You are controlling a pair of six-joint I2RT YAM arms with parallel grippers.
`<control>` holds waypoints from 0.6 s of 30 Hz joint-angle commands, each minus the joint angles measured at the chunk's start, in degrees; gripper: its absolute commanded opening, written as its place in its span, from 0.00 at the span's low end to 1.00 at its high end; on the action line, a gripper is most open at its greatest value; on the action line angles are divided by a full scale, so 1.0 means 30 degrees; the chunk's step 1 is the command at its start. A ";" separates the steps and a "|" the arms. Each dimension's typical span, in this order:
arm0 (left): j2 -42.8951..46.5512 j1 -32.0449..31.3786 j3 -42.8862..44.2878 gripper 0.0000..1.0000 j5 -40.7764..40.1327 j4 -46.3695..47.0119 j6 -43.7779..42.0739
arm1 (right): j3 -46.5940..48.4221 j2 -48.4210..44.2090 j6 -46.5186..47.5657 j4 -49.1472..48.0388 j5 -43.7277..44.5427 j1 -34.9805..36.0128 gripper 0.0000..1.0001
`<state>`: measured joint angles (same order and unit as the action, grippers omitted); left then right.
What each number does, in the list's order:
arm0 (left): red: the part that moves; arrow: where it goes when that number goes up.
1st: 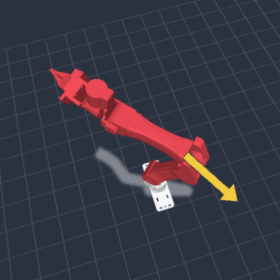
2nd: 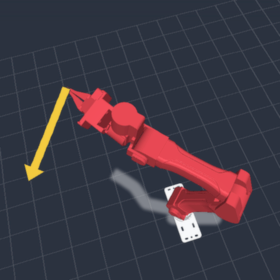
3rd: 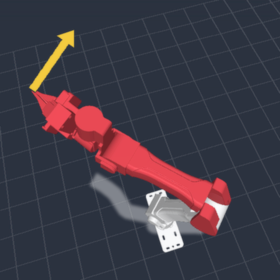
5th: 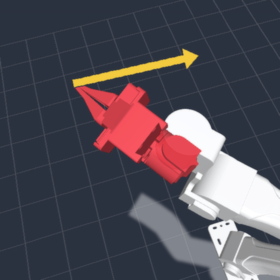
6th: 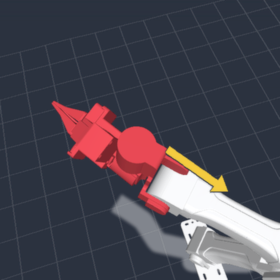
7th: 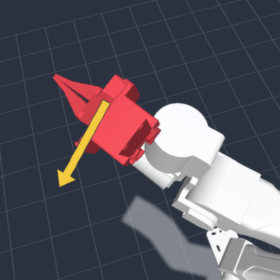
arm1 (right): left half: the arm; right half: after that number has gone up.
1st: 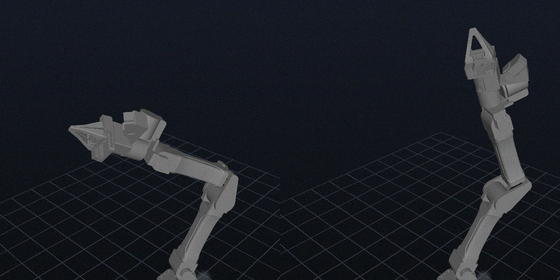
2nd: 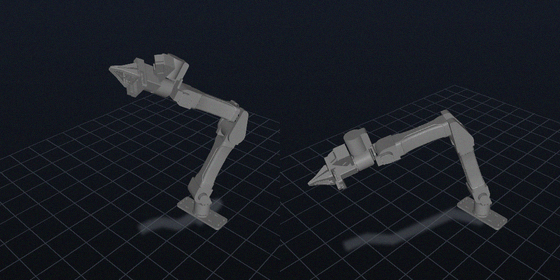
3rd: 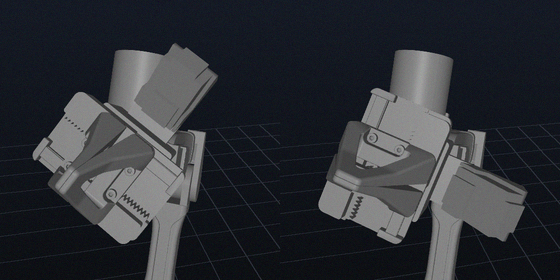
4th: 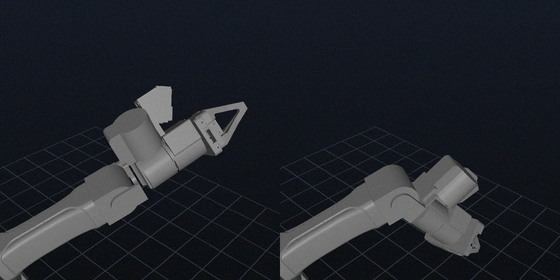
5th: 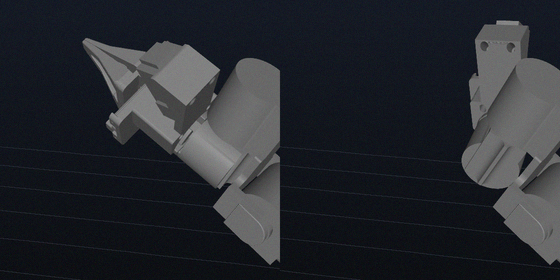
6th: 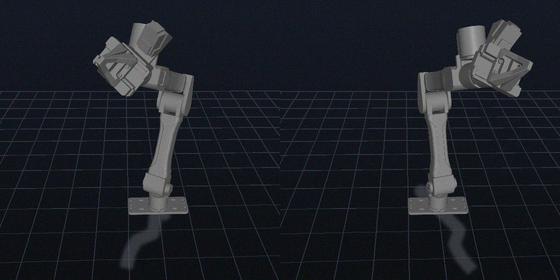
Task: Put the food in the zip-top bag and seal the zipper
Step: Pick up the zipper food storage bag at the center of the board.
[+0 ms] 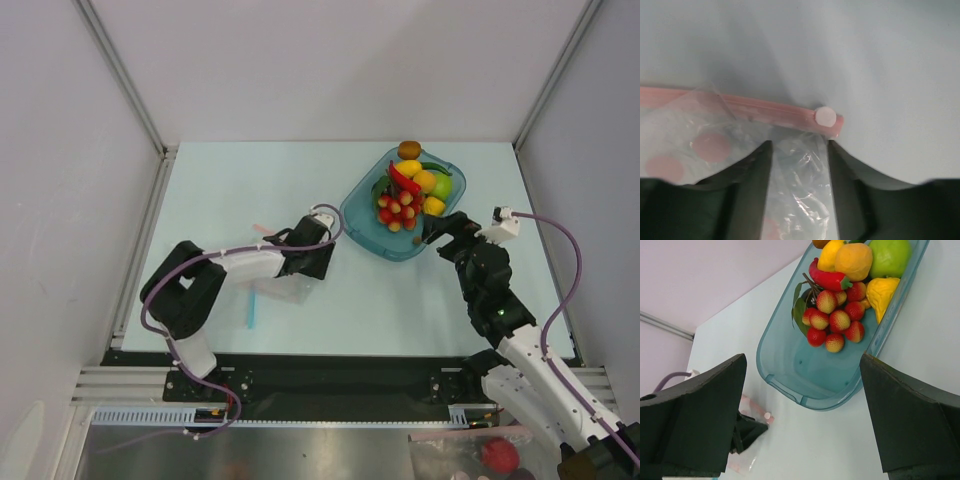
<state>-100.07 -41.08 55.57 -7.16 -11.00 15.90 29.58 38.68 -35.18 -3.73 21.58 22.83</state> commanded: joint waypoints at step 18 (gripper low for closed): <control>0.8858 -0.4000 -0.4401 0.00 -0.0075 0.5685 -0.3453 | 0.1387 0.4737 0.3493 -0.2714 -1.1791 -0.0052 0.91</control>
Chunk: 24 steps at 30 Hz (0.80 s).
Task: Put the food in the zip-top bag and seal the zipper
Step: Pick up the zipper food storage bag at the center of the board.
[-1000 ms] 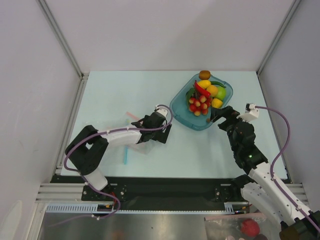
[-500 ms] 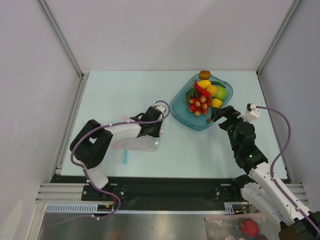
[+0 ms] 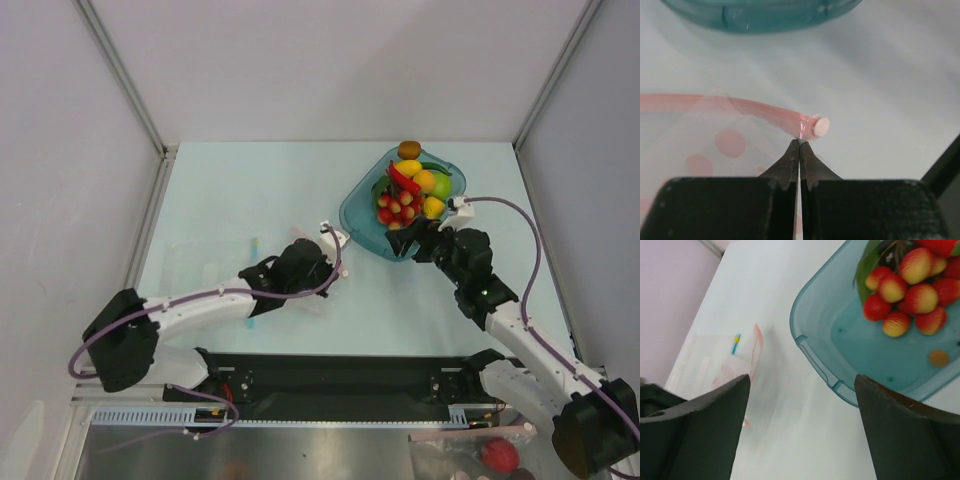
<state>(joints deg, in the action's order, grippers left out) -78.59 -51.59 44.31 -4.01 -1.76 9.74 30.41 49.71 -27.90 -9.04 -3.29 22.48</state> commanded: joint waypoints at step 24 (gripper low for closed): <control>0.2965 -0.4276 -0.1706 0.00 -0.2998 0.4864 -0.4505 | 0.3249 0.8532 -0.1513 -0.3874 -1.2702 0.1089 0.77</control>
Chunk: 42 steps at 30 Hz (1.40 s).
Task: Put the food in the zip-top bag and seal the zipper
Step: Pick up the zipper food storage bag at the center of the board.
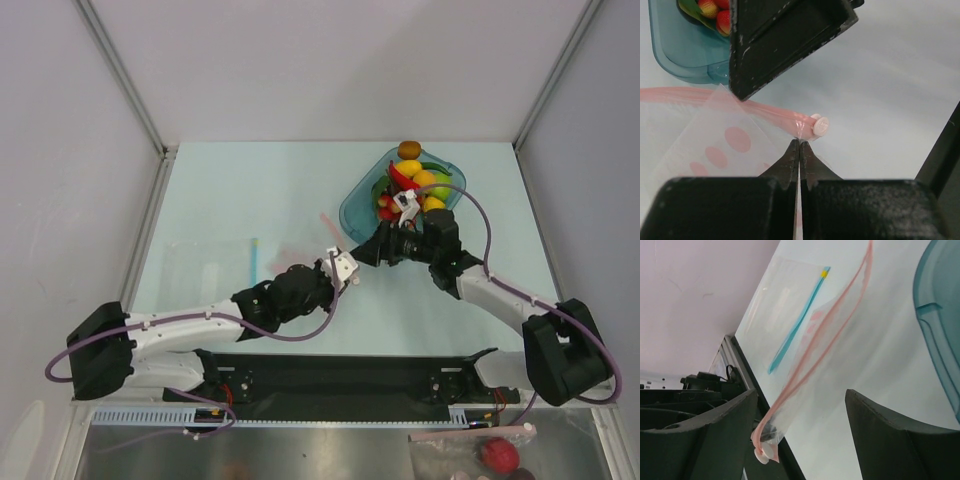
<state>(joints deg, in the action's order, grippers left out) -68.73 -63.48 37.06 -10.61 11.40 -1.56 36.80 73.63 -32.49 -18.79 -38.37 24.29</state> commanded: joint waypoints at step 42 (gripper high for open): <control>0.6967 0.6483 -0.3182 0.96 -0.1119 0.1181 0.9690 | 0.1416 -0.4356 0.9745 0.3215 1.2552 0.8775 0.00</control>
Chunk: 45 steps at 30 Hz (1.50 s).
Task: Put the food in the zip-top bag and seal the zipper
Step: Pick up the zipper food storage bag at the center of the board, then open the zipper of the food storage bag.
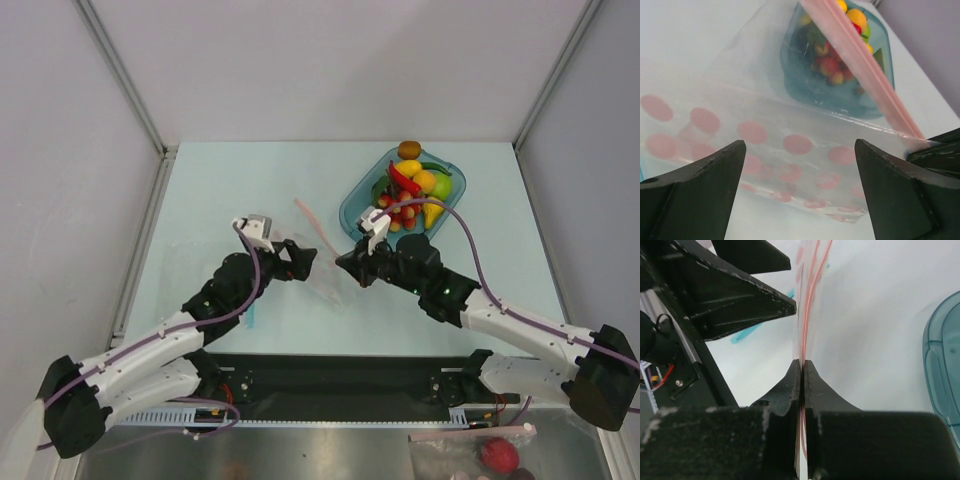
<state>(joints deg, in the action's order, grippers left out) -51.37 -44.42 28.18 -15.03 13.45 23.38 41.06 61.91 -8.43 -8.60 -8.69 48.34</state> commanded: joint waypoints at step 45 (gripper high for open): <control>0.1772 0.0306 -0.0635 0.94 -0.2109 0.0408 0.4894 | 0.1665 0.3415 0.6119 0.0054 1.1157 0.6563 0.00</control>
<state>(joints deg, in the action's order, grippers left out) -46.74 -43.86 23.81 -19.75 13.52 37.54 43.33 71.24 8.25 -7.11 23.16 67.13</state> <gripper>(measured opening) 0.942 0.021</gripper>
